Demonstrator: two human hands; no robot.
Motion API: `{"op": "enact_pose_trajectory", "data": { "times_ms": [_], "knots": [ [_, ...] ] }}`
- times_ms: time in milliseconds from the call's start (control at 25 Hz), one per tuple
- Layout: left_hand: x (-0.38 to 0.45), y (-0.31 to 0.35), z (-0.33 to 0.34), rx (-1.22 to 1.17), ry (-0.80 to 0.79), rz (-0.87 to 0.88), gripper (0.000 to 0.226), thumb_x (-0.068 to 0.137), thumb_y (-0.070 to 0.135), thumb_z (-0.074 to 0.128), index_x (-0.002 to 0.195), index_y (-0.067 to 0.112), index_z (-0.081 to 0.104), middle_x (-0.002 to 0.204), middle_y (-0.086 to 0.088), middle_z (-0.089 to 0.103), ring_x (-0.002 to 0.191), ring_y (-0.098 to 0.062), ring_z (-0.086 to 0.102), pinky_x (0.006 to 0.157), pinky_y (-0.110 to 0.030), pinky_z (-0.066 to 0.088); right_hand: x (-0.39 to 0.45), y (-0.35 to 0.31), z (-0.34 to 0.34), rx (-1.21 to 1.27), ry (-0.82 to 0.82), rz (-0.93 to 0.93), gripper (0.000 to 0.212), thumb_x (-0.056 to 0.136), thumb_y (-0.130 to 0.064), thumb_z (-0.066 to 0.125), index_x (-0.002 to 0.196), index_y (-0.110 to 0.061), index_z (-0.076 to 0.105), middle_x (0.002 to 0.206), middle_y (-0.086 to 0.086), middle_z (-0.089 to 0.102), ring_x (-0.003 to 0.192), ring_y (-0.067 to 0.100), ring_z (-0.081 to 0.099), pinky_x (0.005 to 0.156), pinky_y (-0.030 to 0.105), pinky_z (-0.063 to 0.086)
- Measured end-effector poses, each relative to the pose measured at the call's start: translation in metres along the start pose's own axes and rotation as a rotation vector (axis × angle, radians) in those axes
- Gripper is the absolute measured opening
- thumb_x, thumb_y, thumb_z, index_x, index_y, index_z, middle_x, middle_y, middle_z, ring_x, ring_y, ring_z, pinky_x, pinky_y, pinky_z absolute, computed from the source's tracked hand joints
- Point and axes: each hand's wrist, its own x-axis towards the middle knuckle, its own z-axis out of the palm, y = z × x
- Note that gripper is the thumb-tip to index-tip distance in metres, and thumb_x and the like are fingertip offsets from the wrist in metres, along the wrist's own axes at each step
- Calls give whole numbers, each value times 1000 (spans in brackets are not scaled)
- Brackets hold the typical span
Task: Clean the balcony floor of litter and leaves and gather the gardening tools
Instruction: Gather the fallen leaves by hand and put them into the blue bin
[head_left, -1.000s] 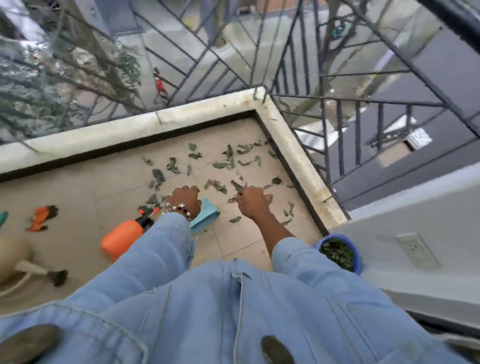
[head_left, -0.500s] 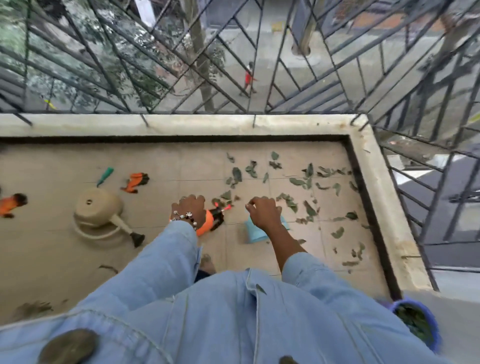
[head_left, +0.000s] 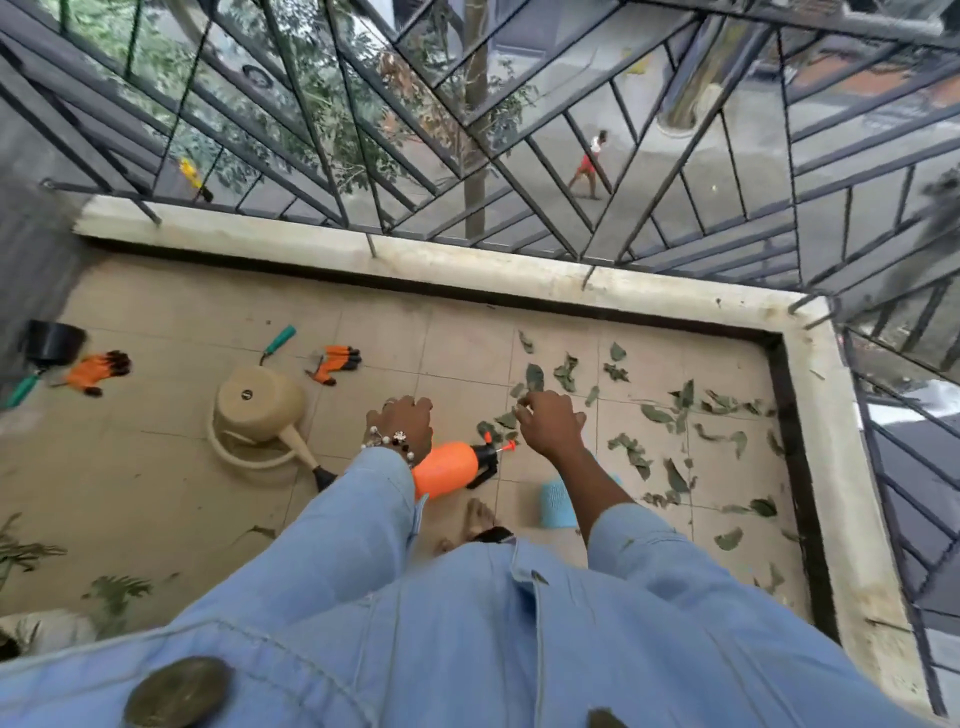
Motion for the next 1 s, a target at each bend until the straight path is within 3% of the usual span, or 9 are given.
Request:
{"op": "enact_pose_trajectory", "data": {
  "times_ms": [120,280,400,600,800,1000],
  "knots": [
    [21,-12,-23,8,27,-16,44,98,25,44,141,19,38,138,-7,47,127,-30,44,100,-46,37,35,-12,-4,8,4,-25,25,91,-30,49,103,-18,67,109,6,63,109,30,53,79,40,33],
    [59,-33,-54,-31,86,-52,46,96,25,47,141,19,39,138,-8,49,125,-29,48,95,-42,43,89,-32,-11,-5,-26,-76,27,92,-33,48,101,-17,68,108,8,67,107,32,57,92,42,42],
    [93,-44,-75,-7,95,-1,47,96,25,47,142,19,38,138,-8,49,126,-29,48,97,-43,43,129,-48,-21,16,22,-57,24,91,-33,49,97,-19,68,106,7,67,104,33,58,93,47,43],
    [174,-76,-116,54,41,112,48,97,26,45,144,22,34,143,-4,45,130,-28,42,102,-44,36,186,-88,-18,111,75,22,24,91,-29,51,93,-14,69,99,9,69,99,34,60,86,44,46],
    [251,-115,-173,149,-35,273,49,96,28,46,144,22,35,145,-5,44,130,-29,44,104,-43,39,205,-128,-16,323,169,357,23,92,-27,51,102,-16,68,107,7,66,108,32,56,89,42,44],
    [305,-114,-222,258,-41,398,48,96,27,46,143,19,38,142,-9,48,127,-32,48,99,-41,43,207,-142,-28,630,387,649,22,93,-22,50,103,-15,68,108,11,66,108,35,55,92,44,45]
  ]
}}
